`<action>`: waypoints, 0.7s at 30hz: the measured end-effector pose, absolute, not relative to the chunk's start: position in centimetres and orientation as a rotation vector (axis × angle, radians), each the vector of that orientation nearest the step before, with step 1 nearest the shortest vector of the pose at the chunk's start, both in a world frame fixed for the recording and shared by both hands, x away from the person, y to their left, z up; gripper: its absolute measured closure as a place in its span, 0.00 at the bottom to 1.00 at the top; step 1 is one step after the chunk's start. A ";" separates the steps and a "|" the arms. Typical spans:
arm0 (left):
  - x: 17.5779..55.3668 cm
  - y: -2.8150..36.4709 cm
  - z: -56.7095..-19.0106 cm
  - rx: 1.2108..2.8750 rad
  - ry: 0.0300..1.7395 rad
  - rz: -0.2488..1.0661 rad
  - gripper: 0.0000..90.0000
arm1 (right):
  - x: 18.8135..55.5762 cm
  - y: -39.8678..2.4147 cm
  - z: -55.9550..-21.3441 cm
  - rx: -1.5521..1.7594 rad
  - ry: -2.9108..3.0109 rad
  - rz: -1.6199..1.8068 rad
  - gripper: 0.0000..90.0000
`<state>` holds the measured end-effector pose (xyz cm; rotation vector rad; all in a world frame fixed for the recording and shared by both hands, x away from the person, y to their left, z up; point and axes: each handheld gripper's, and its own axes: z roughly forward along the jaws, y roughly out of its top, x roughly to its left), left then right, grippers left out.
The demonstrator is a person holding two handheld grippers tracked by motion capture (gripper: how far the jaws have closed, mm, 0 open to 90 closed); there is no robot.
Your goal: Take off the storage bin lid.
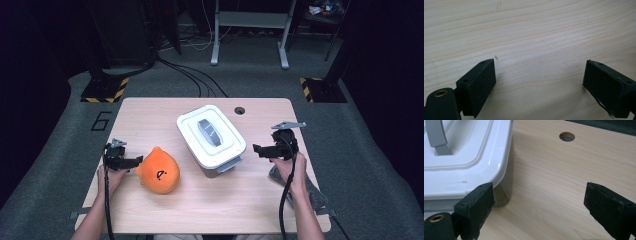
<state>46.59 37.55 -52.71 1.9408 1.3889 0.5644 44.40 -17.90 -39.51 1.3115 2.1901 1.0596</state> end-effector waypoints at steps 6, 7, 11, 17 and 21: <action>46.3 37.4 -53.0 1.952 1.367 0.616 0.12 | 45.2 -16.4 -38.3 1.268 2.214 1.089 0.08; 46.3 37.4 -53.0 1.947 1.367 0.614 0.12 | 45.4 -16.2 -38.1 1.257 2.221 1.086 0.08; 46.3 37.4 -53.0 1.948 1.366 0.616 0.12 | 45.7 -14.7 -37.4 1.226 2.234 1.100 0.07; 46.4 37.5 -53.0 1.953 1.364 0.618 0.12 | 46.2 -12.4 -37.1 1.173 2.273 1.095 0.06; 46.5 37.7 -53.0 1.951 1.365 0.615 0.12 | 46.7 -11.1 -37.2 1.151 2.303 1.081 0.05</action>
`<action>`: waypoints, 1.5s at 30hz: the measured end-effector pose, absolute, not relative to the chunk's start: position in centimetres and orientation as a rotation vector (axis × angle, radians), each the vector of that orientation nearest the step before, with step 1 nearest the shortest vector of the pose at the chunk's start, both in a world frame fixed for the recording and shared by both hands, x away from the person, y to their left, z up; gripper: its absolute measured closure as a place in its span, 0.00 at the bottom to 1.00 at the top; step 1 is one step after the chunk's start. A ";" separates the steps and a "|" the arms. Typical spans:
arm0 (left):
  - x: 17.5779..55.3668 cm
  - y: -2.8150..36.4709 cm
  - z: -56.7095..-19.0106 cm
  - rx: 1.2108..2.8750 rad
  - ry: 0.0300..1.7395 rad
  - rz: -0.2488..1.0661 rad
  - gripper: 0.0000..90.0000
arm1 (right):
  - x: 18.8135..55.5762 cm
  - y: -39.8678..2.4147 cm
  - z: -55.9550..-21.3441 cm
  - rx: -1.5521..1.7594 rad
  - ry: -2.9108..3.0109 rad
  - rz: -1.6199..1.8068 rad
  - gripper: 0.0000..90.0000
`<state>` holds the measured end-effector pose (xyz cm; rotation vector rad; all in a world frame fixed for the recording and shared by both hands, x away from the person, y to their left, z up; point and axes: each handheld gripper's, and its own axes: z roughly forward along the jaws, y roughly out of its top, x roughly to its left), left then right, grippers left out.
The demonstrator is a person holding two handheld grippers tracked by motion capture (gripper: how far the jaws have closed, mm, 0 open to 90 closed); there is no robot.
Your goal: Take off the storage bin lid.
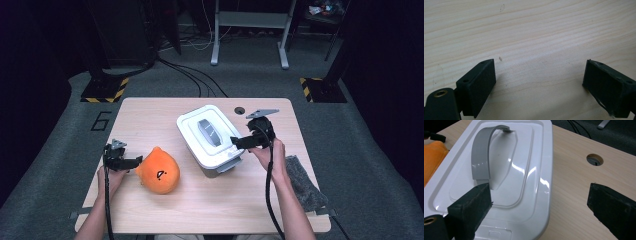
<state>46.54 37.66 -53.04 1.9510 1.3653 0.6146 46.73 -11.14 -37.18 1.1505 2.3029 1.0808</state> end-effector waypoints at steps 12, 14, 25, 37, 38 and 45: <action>46.7 37.7 -53.0 1.950 1.367 0.619 0.11 | 47.8 -7.7 -37.2 1.086 2.355 1.065 0.01; 46.7 37.7 -53.0 1.950 1.368 0.621 0.11 | 47.9 -7.1 -37.3 1.065 2.364 1.069 0.00; 46.6 37.6 -53.0 1.947 1.373 0.625 0.12 | 48.0 -4.0 -37.6 0.998 2.374 0.987 0.17; 46.5 37.5 -53.0 1.948 1.371 0.639 0.12 | 48.5 -1.4 -37.8 1.001 2.352 0.962 0.46; 46.5 37.5 -53.0 1.949 1.370 0.639 0.12 | 48.7 -1.4 -37.9 0.985 2.358 0.960 0.49; 46.5 37.5 -53.0 1.950 1.369 0.644 0.12 | 48.8 -0.7 -38.2 1.010 2.359 0.947 0.63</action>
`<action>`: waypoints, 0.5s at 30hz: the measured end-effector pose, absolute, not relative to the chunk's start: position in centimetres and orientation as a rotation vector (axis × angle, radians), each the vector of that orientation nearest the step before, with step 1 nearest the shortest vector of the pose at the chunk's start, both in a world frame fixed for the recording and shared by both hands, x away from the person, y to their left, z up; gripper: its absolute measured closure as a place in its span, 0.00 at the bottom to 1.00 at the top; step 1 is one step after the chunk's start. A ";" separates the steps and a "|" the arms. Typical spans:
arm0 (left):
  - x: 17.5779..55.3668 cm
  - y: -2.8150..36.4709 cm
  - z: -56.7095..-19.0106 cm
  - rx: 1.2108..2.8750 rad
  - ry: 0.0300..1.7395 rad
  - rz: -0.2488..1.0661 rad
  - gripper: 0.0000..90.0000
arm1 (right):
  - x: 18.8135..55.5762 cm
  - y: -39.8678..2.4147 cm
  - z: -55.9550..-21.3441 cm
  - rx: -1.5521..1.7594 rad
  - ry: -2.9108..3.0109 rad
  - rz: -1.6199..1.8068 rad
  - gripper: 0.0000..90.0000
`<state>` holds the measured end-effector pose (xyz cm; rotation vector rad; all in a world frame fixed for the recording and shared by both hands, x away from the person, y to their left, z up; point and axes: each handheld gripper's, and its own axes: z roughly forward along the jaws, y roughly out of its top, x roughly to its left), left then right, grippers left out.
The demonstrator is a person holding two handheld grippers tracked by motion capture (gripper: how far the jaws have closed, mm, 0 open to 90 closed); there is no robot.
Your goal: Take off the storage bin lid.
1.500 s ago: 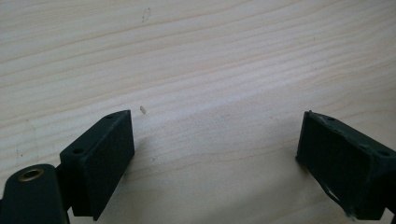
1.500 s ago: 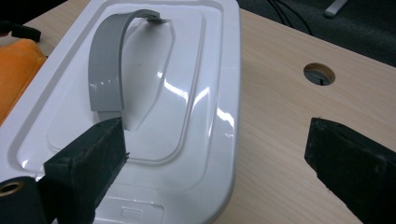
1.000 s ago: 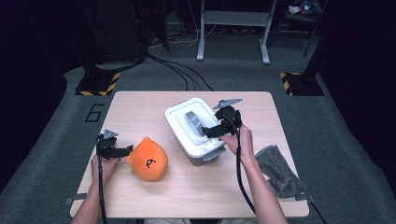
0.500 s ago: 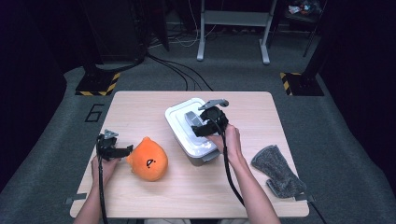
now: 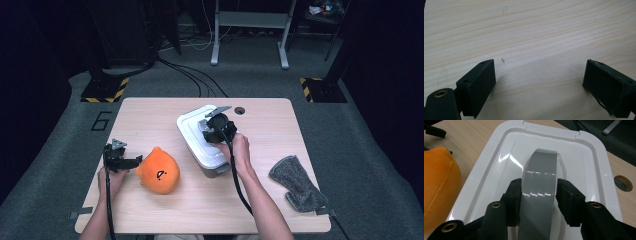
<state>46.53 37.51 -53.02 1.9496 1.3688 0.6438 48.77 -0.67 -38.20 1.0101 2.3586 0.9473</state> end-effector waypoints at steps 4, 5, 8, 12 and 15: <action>46.5 37.5 -53.0 1.947 1.369 0.644 0.12 | 48.6 -0.3 -38.2 1.015 2.345 0.949 0.71; 46.5 37.5 -53.0 1.950 1.368 0.647 0.12 | 48.6 -0.3 -38.2 1.016 2.341 0.955 0.71; 46.5 37.5 -53.0 1.949 1.369 0.645 0.12 | 48.5 -0.4 -38.2 1.030 2.335 0.969 0.72; 46.5 37.5 -53.0 1.952 1.368 0.647 0.12 | 48.3 -0.5 -38.1 1.048 2.327 0.978 0.73; 46.5 37.5 -53.0 1.948 1.370 0.647 0.12 | 48.2 -0.4 -37.9 1.042 2.315 0.991 0.74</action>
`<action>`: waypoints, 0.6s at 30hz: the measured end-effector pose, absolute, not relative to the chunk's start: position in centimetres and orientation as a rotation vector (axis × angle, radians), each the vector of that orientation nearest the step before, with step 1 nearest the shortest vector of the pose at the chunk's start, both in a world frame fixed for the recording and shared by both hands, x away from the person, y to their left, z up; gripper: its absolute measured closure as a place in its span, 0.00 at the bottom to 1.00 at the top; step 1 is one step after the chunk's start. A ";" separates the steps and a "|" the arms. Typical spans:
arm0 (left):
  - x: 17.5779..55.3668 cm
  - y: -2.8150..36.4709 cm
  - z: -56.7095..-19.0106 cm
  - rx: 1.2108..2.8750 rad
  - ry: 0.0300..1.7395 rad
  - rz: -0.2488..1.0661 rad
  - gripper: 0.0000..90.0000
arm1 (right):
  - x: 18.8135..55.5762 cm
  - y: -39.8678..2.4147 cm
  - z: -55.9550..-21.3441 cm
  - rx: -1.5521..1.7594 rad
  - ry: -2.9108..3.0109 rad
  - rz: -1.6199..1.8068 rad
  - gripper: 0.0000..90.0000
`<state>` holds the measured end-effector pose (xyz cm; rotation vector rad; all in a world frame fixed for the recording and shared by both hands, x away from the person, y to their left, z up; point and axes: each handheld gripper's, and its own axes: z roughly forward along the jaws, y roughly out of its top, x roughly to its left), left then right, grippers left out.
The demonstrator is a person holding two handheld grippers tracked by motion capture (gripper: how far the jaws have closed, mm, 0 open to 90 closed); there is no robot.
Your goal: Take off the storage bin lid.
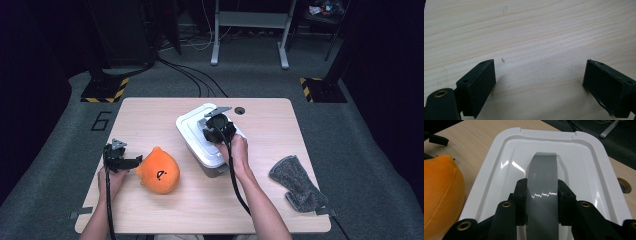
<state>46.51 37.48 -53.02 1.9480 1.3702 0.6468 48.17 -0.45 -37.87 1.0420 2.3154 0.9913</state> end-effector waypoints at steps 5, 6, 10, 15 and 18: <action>46.5 37.5 -53.0 1.951 1.368 0.647 0.12 | 48.1 -0.6 -37.6 1.043 2.301 1.019 0.74; 46.5 37.5 -53.0 1.950 1.369 0.648 0.12 | 48.1 -0.7 -37.5 1.039 2.301 1.026 0.74; 46.5 37.5 -53.0 1.951 1.368 0.647 0.12 | 47.9 -1.0 -37.0 1.050 2.287 1.051 0.74; 46.5 37.5 -53.0 1.951 1.366 0.652 0.12 | 47.9 -1.7 -36.4 1.044 2.272 1.070 0.74; 46.5 37.4 -53.0 1.948 1.367 0.655 0.12 | 47.8 -2.1 -36.1 1.051 2.259 1.075 0.74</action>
